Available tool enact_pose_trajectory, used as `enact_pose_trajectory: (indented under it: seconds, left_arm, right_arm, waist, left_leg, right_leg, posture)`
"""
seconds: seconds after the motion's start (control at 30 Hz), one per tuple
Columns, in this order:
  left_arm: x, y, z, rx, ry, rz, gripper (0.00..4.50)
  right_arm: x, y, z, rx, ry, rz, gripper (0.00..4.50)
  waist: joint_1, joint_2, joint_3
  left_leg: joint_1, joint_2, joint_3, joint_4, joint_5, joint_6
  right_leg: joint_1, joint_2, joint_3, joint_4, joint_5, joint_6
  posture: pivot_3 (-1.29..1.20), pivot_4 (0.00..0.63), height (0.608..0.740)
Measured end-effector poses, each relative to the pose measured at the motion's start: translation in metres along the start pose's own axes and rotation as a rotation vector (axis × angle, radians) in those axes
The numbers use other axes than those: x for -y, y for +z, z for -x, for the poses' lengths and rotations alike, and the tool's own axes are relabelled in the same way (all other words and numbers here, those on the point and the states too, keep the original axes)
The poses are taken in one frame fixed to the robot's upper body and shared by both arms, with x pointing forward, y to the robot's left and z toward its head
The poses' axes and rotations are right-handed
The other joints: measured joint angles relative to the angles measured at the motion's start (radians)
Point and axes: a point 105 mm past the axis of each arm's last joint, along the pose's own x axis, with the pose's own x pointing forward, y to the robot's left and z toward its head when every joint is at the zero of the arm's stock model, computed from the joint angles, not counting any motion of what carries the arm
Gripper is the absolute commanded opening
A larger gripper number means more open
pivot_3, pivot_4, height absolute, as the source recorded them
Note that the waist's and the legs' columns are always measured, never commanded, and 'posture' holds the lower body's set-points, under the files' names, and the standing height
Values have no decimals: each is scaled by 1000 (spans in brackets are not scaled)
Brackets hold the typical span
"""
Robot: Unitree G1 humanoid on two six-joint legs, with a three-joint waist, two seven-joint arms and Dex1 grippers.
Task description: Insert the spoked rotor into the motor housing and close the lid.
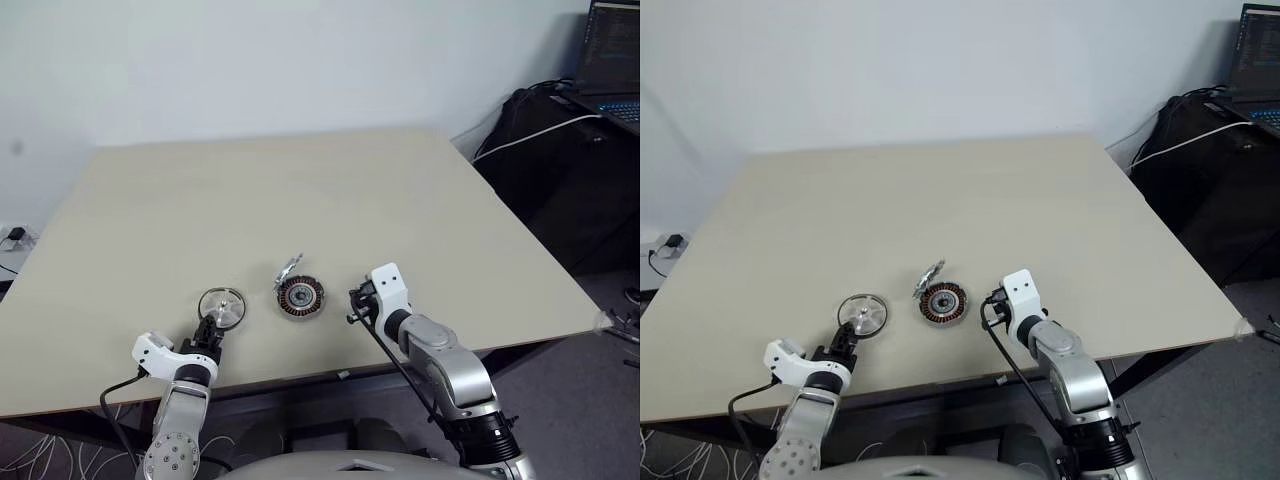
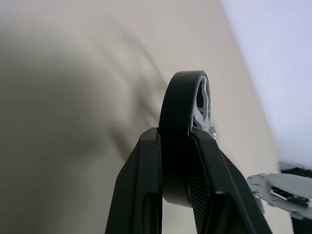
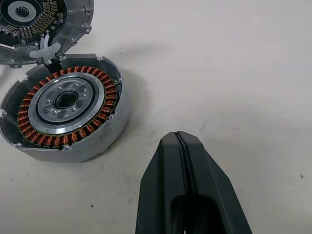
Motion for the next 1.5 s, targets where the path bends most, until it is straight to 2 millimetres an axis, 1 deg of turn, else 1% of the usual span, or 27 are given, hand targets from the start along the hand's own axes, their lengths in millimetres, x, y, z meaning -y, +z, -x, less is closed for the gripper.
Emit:
enact_pose_trajectory:
  seconds: [0.1,0.17,0.3,0.37,0.47,0.53,0.6,0.7,0.8,0.93,1.03,1.1,1.23,1.4,1.5]
  left_arm:
    - [13,11,3,55,-66,4,397]
    - [27,18,5,84,-132,8,397]
    - [68,15,8,65,-321,35,397]
    - [96,4,9,1,-440,51,397]
    - [130,-16,11,-109,-568,61,397]
    - [147,-29,12,-190,-619,61,397]
    - [153,-39,14,-254,-637,59,397]
    - [155,-57,16,-378,-630,56,397]
    - [148,-71,16,-475,-583,42,397]
    - [139,-81,18,-548,-514,37,397]
    - [127,-87,23,-583,-437,55,397]
    - [118,-89,23,-590,-372,70,397]
    - [107,-84,19,-570,-291,75,397]
    - [103,-79,15,-531,-260,89,397]
    - [94,-78,10,-515,-226,106,397]
  right_arm:
    - [1,0,2,1,-3,4,0]
    - [1,-1,2,0,-3,4,0]
    - [-1,-2,4,-2,9,6,0]
    - [-2,-2,4,1,17,6,0]
    - [-8,2,5,16,36,10,0]
    - [-11,2,5,22,42,5,0]
    - [-12,-1,5,16,41,-3,0]
    - [-11,-4,6,11,33,-11,0]
    - [-11,-3,7,21,29,-20,0]
    - [-8,-2,8,30,17,-24,0]
    - [-6,-1,10,38,9,-26,0]
    - [-6,-1,10,38,6,-28,0]
    - [-6,-1,10,40,8,-29,0]
    - [-7,0,11,45,10,-25,0]
    - [-7,-1,12,44,10,-24,0]
  waist:
    - [1,-1,1]
    - [1,-1,1]
    - [2,-1,1]
    - [3,-1,1]
    - [2,-1,1]
    - [1,-1,0]
    - [0,0,0]
    - [1,0,1]
    - [1,0,0]
    - [2,0,0]
    - [2,0,0]
    - [4,0,1]
    - [5,0,1]
    - [6,0,1]
    - [6,0,0]
  left_leg:
    - [-1,0,0,0,0,0]
    - [-1,0,0,0,0,-1]
    - [-1,0,0,0,0,0]
    - [-1,0,0,0,0,1]
    - [-1,0,0,0,1,2]
    - [-1,0,0,0,1,2]
    - [-1,0,0,0,1,2]
    - [-1,0,0,0,1,2]
    - [-1,0,0,0,1,2]
    - [-1,0,0,0,1,2]
    - [-1,0,0,-1,1,2]
    - [-1,0,0,0,1,2]
    - [-1,0,0,0,0,0]
    - [-1,0,0,0,0,0]
    - [-1,0,0,0,0,0]
  right_leg:
    - [0,0,0,0,0,0]
    - [0,0,0,-1,0,0]
    - [0,0,0,-1,0,0]
    - [0,0,0,-1,0,0]
    - [0,1,0,-1,0,0]
    - [0,1,1,-1,1,1]
    - [0,2,1,0,1,1]
    - [-1,2,1,0,1,1]
    - [-1,2,1,0,1,1]
    - [-1,1,1,0,1,1]
    - [-1,1,1,0,1,1]
    - [-1,1,1,0,1,1]
    - [-1,1,1,0,0,-1]
    - [-1,1,1,0,0,-1]
    - [-1,1,1,0,0,-1]
  posture:
    - [0,0,740]
    - [0,0,740]
    - [0,0,740]
    - [0,0,740]
    - [0,0,740]
    - [0,0,740]
    - [0,0,740]
    - [0,0,740]
    - [0,0,740]
    - [0,0,740]
    - [0,0,740]
    - [0,0,740]
    - [0,0,740]
    - [0,0,740]
    - [0,0,740]
